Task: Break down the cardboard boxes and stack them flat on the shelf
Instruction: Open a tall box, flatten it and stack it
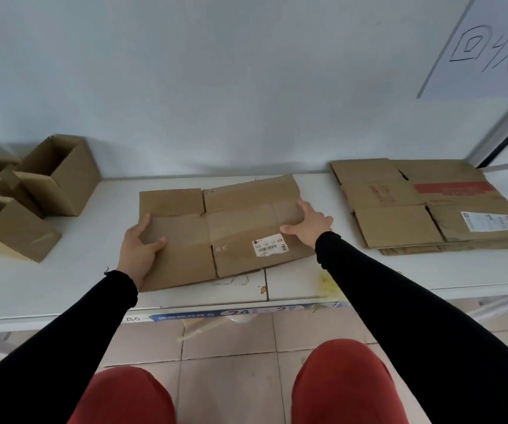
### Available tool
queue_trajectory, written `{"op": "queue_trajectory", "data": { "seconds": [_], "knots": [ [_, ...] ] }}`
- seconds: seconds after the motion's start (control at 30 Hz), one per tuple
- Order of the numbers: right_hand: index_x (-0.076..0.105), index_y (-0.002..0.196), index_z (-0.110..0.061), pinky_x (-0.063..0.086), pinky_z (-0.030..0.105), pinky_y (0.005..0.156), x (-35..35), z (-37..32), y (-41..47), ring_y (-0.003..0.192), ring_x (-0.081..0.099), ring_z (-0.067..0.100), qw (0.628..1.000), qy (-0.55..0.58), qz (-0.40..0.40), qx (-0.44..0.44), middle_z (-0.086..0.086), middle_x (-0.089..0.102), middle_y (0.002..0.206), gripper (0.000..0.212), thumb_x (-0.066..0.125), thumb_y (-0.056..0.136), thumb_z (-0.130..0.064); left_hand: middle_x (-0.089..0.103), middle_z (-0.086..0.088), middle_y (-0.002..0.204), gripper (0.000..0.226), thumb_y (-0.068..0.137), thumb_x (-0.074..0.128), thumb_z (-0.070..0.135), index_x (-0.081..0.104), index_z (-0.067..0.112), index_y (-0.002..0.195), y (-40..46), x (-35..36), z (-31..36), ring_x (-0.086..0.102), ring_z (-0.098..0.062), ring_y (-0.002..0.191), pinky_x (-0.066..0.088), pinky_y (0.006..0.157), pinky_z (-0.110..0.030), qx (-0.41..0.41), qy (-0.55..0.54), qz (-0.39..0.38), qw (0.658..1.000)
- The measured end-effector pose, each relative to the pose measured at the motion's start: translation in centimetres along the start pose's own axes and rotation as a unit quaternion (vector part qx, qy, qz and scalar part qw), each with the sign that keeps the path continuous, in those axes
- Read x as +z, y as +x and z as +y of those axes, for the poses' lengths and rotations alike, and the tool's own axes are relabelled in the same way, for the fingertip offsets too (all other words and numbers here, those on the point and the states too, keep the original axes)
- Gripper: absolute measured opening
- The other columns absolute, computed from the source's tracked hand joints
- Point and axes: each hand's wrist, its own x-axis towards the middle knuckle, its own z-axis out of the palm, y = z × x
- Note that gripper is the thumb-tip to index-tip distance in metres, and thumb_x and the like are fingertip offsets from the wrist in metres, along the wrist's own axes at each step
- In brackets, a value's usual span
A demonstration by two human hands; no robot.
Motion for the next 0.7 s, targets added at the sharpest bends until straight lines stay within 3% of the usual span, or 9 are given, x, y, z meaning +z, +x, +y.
{"op": "queue_trajectory", "data": {
  "seconds": [0.07, 0.2, 0.33, 0.47, 0.57, 0.7],
  "knots": [
    [0.025, 0.156, -0.036, 0.037, 0.036, 0.086, -0.9, 0.7, -0.1, 0.125, 0.038, 0.035, 0.999, 0.025, 0.019, -0.013, 0.011, 0.054, 0.138, 0.091, 0.073, 0.081, -0.055, 0.055, 0.0, 0.141, 0.071, 0.087, 0.075, 0.013, 0.047, 0.034, 0.148, 0.1, -0.1, 0.7, 0.057, -0.024, 0.124, 0.047, 0.107, -0.048, -0.006, -0.052, -0.001, 0.999],
    [0.029, 0.156, -0.039, 0.039, 0.045, 0.111, -5.0, 2.5, -1.3, 0.133, 0.04, 0.034, 0.991, 0.112, 0.06, -0.039, 0.014, 0.042, 0.144, 0.092, 0.078, 0.079, -0.05, 0.062, 0.005, 0.133, 0.068, 0.089, 0.072, 0.008, 0.048, 0.035, 0.147, -0.8, 1.9, 4.2, 0.062, -0.018, 0.118, 0.05, 0.102, -0.04, 0.022, -0.124, -0.032, 0.992],
    [0.033, 0.156, -0.038, 0.041, 0.033, 0.106, -10.8, 7.4, -2.3, 0.136, 0.046, 0.021, 0.982, 0.151, 0.106, -0.04, 0.0, 0.042, 0.154, 0.087, 0.077, 0.082, -0.047, 0.062, 0.008, 0.135, 0.066, 0.093, 0.065, 0.003, 0.048, 0.036, 0.147, -2.0, 7.7, 8.6, 0.062, -0.013, 0.118, 0.052, 0.099, -0.036, 0.043, -0.162, -0.097, 0.981],
    [0.035, 0.155, -0.035, 0.042, 0.039, 0.11, -16.2, 13.7, -3.2, 0.134, 0.049, 0.02, 0.978, 0.149, 0.146, 0.005, -0.005, 0.047, 0.153, 0.086, 0.076, 0.081, -0.054, 0.059, 0.012, 0.137, 0.067, 0.095, 0.058, 0.001, 0.042, 0.033, 0.152, -4.2, 15.7, 12.6, 0.062, -0.01, 0.117, 0.053, 0.097, -0.033, 0.057, -0.164, -0.139, 0.975],
    [0.035, 0.155, -0.031, 0.043, 0.047, 0.11, -19.3, 18.4, -3.4, 0.132, 0.052, 0.025, 0.973, 0.142, 0.174, 0.052, -0.001, 0.052, 0.149, 0.09, 0.076, 0.079, -0.057, 0.056, 0.009, 0.141, 0.068, 0.096, 0.057, 0.003, 0.037, 0.033, 0.154, -6.0, 21.8, 15.0, 0.061, -0.014, 0.117, 0.053, 0.1, -0.038, 0.047, -0.166, -0.148, 0.974],
    [0.043, 0.148, -0.025, 0.046, 0.049, 0.105, -22.5, 23.3, -2.3, 0.125, 0.055, 0.032, 0.968, 0.092, 0.215, 0.087, 0.008, 0.056, 0.142, 0.079, 0.071, 0.082, -0.059, 0.052, 0.005, 0.145, 0.069, 0.098, 0.053, 0.002, 0.032, 0.031, 0.156, -7.9, 28.7, 17.6, 0.059, -0.017, 0.116, 0.051, 0.103, -0.041, 0.028, -0.167, -0.17, 0.971]
  ]
}}
